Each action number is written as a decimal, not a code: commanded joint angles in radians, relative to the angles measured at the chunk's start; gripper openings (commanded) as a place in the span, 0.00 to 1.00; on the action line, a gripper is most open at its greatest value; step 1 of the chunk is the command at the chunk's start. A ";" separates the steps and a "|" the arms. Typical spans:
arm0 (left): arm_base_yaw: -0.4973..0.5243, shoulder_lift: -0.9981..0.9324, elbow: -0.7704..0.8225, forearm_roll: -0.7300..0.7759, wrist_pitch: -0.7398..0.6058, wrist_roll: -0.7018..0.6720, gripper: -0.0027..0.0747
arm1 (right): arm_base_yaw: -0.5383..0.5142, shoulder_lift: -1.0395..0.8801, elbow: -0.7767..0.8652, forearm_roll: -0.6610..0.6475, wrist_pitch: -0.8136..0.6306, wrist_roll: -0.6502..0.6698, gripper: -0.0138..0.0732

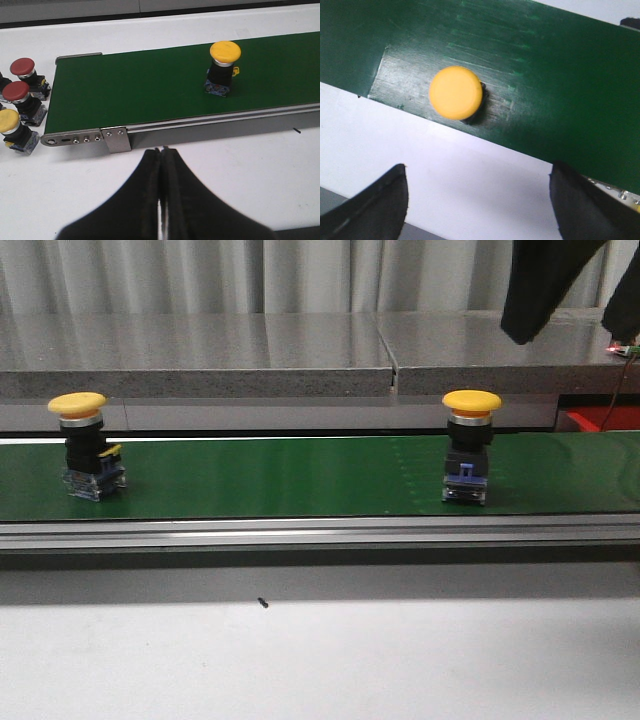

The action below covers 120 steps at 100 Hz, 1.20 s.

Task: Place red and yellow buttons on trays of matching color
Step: 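Grasp the first yellow button with the right gripper and lift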

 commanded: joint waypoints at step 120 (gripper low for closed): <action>-0.008 0.009 -0.026 -0.018 -0.061 -0.003 0.01 | -0.195 0.101 -0.178 -0.055 0.058 -0.019 0.41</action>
